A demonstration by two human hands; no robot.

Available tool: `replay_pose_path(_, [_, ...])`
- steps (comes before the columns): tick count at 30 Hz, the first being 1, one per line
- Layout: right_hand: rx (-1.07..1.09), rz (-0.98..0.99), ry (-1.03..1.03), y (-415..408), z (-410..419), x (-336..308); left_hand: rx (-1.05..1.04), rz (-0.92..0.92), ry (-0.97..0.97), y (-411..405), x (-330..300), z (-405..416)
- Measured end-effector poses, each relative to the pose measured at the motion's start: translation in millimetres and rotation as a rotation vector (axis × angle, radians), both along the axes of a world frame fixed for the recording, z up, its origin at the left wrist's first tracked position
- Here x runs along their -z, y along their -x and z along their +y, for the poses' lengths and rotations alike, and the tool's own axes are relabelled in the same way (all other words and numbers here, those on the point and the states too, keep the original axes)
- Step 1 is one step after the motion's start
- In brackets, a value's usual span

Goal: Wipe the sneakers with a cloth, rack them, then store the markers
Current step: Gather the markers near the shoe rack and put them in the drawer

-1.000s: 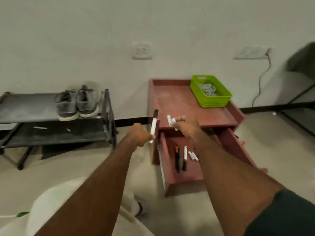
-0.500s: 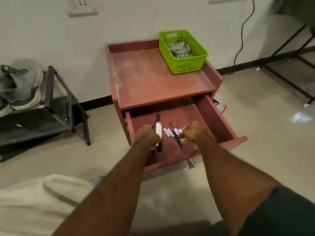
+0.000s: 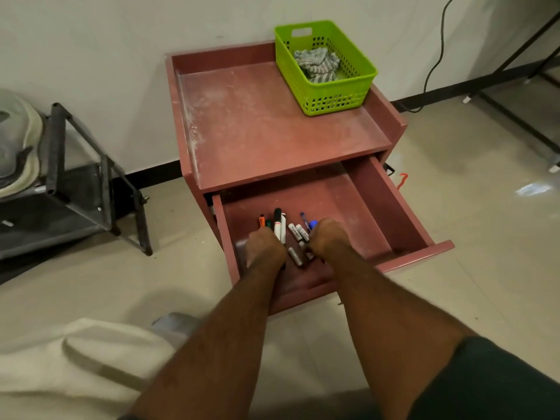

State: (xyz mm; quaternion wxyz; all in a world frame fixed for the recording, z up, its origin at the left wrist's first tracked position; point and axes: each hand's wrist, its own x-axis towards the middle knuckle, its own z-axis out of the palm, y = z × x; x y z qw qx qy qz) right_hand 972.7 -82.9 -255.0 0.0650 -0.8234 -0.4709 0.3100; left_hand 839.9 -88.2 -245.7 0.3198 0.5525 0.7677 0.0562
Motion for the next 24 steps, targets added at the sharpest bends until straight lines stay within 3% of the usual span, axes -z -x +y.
replay_pose_path(5, [0.105, 0.108, -0.224, 5, 8, -36, -0.074, -0.22, -0.154, 18, -28, 13])
replay_pose_path(9, [0.009, 0.161, -0.39, 40, 21, -77, -0.052, -0.285, -0.325, 62, -66, 24])
replay_pose_path(17, [-0.296, 0.247, -0.598, 178, 24, -148, -0.044, -0.209, -0.497, 213, -153, 4])
replay_pose_path(24, [-0.663, 0.266, -0.561, 351, 10, -188, -0.277, -0.044, -0.556, 395, -194, -60])
